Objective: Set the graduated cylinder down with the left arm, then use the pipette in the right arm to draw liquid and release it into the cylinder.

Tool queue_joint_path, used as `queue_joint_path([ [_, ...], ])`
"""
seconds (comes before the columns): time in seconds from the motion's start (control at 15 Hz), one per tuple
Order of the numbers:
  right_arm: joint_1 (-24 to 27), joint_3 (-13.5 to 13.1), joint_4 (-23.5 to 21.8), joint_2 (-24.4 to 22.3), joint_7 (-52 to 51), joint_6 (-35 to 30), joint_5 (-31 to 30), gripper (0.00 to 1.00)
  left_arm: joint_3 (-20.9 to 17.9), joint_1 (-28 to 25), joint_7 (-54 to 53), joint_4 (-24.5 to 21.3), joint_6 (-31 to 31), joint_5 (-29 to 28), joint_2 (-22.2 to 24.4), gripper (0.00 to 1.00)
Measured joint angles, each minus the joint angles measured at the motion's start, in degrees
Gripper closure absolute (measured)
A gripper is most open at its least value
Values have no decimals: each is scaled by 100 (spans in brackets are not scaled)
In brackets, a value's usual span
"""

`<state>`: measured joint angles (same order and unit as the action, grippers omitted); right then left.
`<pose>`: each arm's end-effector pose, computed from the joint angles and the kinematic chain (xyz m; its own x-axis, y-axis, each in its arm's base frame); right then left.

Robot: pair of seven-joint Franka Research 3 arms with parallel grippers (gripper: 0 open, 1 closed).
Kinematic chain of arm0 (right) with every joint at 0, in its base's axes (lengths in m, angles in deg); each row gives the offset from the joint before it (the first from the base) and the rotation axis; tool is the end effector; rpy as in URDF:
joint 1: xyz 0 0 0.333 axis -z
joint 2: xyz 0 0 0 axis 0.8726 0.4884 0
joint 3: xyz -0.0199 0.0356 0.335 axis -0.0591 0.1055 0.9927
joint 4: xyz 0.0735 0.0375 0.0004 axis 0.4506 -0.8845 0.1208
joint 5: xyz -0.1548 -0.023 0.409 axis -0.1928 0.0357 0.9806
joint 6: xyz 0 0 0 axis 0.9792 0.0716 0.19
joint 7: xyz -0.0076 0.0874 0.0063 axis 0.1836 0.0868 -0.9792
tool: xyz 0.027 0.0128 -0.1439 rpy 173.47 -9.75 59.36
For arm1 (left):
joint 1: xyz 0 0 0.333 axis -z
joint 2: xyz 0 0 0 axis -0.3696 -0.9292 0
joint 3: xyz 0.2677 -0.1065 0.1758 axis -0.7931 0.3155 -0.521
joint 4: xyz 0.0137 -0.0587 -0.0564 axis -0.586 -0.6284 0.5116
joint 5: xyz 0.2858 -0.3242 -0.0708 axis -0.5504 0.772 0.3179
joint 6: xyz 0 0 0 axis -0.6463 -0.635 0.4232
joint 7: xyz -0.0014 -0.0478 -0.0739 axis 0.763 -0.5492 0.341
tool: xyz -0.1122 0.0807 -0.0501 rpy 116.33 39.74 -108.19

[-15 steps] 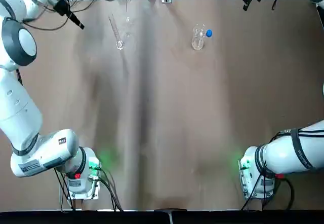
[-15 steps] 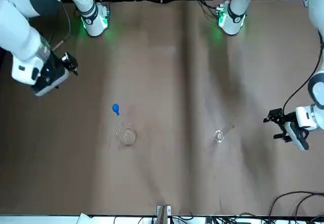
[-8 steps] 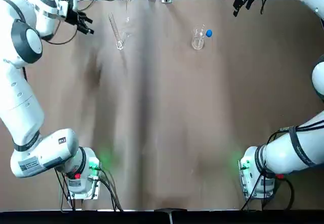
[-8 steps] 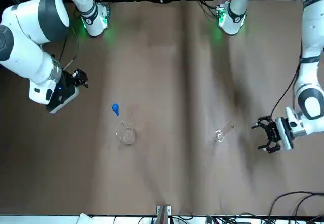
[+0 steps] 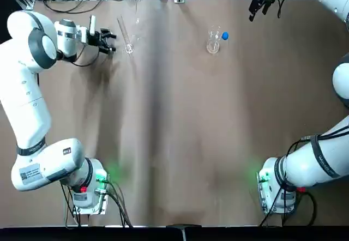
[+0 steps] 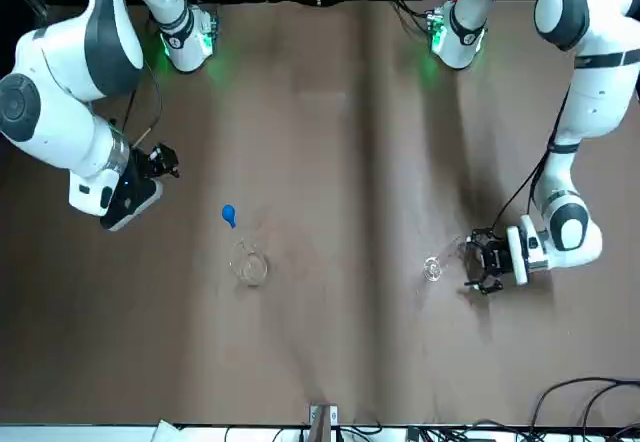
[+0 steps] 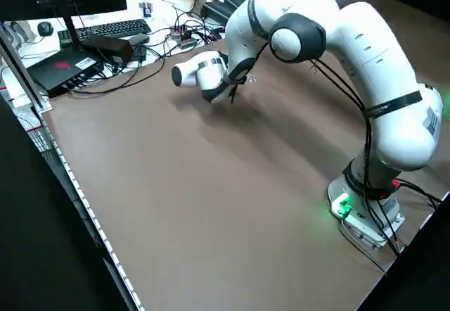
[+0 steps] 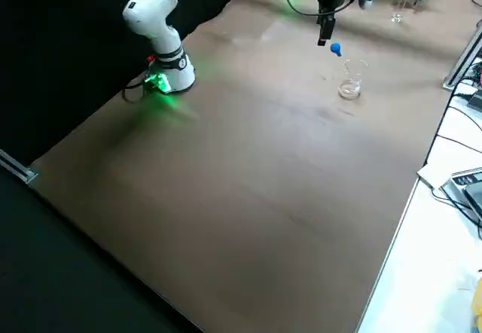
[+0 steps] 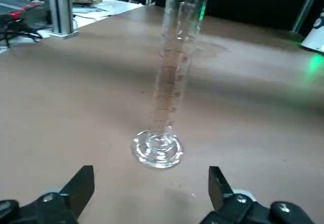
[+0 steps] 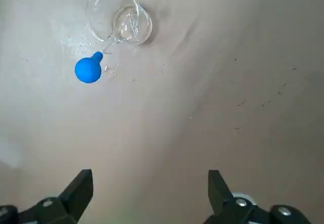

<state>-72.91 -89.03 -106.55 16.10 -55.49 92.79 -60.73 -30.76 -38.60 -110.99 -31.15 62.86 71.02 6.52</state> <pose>0.6256 0.1340 0.4497 0.8660 0.4923 -0.0880 0.4803 -0.8677 -0.1278 0.6941 0.0295 0.0685 0.1755 -0.3739 0.9107 -0.9831 -0.1160 0.1419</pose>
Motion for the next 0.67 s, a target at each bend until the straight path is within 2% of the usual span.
queue_joint_path([
  [0.33, -1, 1, 0, 24, 0, 1, 3, 0, 97, 105, -995, 89, -111, 115, -194, 1],
  [0.67, -141, 7, -24, 305, 133, 139, 48, 1, 175, 273, -1579, 102, -132, 683, -196, 1],
])
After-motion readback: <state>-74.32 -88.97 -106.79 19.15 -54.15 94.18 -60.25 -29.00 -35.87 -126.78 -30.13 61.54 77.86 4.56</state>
